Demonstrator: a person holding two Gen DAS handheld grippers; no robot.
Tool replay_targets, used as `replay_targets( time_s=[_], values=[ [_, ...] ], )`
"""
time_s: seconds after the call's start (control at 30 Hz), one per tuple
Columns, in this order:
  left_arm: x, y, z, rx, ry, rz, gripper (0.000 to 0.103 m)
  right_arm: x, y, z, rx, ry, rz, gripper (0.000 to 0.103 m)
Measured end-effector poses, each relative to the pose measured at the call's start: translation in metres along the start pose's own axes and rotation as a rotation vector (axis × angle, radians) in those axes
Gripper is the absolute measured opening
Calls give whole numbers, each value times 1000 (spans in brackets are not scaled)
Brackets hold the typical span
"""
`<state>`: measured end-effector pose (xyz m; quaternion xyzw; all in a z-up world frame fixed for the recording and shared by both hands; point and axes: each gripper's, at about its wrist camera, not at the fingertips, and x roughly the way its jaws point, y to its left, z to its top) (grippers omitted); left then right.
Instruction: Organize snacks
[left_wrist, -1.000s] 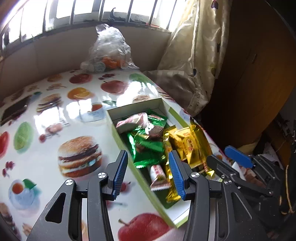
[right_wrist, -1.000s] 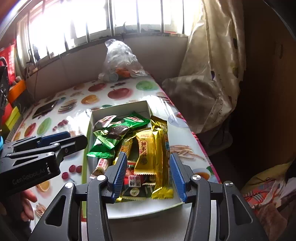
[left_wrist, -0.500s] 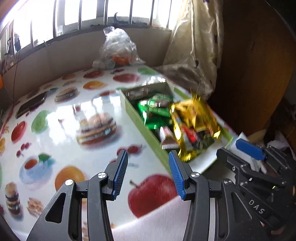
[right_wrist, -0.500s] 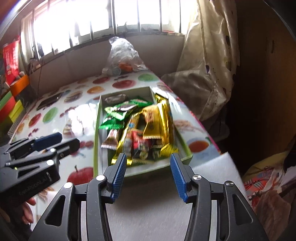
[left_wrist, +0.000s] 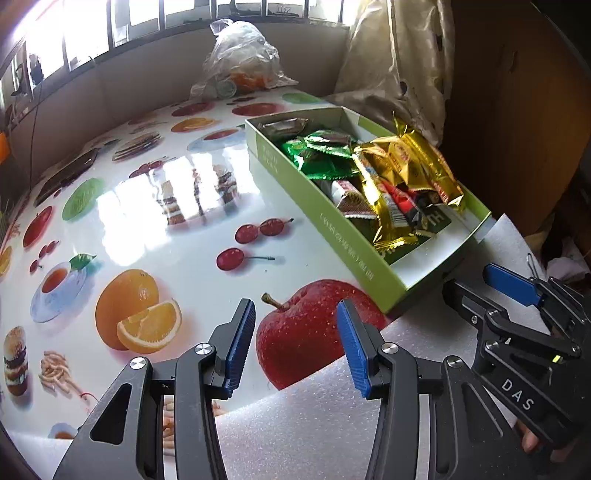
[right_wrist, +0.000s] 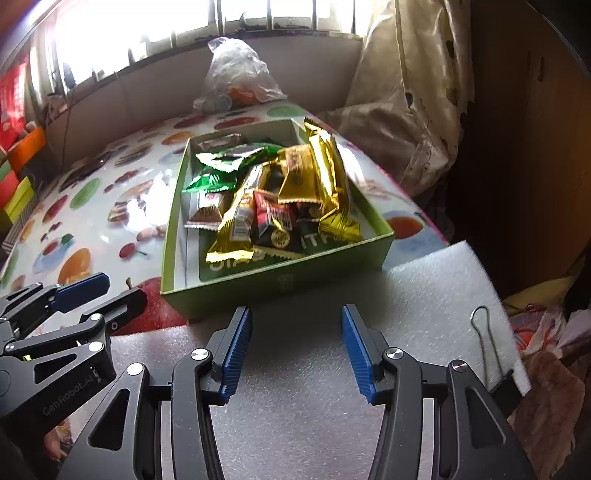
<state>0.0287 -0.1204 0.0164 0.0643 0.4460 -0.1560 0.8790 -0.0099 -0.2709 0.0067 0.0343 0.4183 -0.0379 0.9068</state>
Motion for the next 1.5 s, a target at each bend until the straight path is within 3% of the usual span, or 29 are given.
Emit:
replay_targets(
  time_s=[0.2,1.5],
  values=[
    [8,-2,-3,-3,25,7,47,4,3,-5,3,-3,-3,55],
    [7,-3,-4,-5,29,19,47,6,3,-5,21,-13,-18,56]
  ],
)
